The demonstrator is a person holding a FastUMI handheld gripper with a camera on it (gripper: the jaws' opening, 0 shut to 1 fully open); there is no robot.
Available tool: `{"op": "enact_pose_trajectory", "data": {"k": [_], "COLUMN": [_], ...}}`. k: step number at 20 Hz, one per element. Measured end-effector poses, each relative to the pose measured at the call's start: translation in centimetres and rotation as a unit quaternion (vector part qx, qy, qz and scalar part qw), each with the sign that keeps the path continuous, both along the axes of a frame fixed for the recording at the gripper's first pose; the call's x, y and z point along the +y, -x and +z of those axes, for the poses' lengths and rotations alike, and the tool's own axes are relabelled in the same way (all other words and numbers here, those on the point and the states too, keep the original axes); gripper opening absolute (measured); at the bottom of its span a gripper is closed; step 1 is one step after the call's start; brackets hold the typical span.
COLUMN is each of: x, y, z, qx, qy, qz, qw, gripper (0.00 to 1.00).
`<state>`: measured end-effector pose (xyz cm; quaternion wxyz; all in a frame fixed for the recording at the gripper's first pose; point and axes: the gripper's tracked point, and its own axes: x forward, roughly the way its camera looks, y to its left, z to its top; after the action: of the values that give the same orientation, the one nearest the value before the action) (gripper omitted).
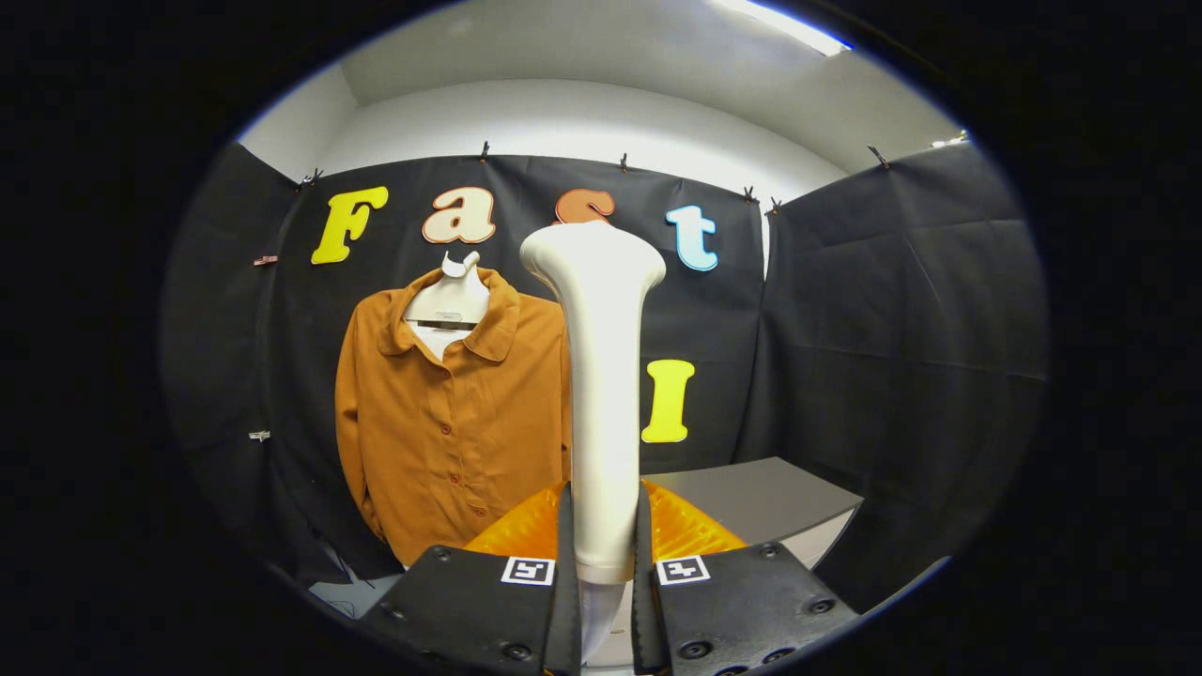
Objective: Iron the clothes twice with a garment steamer, once on the left side and once on the right side.
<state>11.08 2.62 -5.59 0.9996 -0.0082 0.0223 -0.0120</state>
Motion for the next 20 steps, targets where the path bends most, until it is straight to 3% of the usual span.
{"op": "enact_pose_trajectory", "data": {"k": [20], "x": [0.37], "y": [-0.37], "z": [0.5], "qx": [0.001], "qy": [0.0], "qz": [0.001], "qw": [1.0], "gripper": [0.25]}}
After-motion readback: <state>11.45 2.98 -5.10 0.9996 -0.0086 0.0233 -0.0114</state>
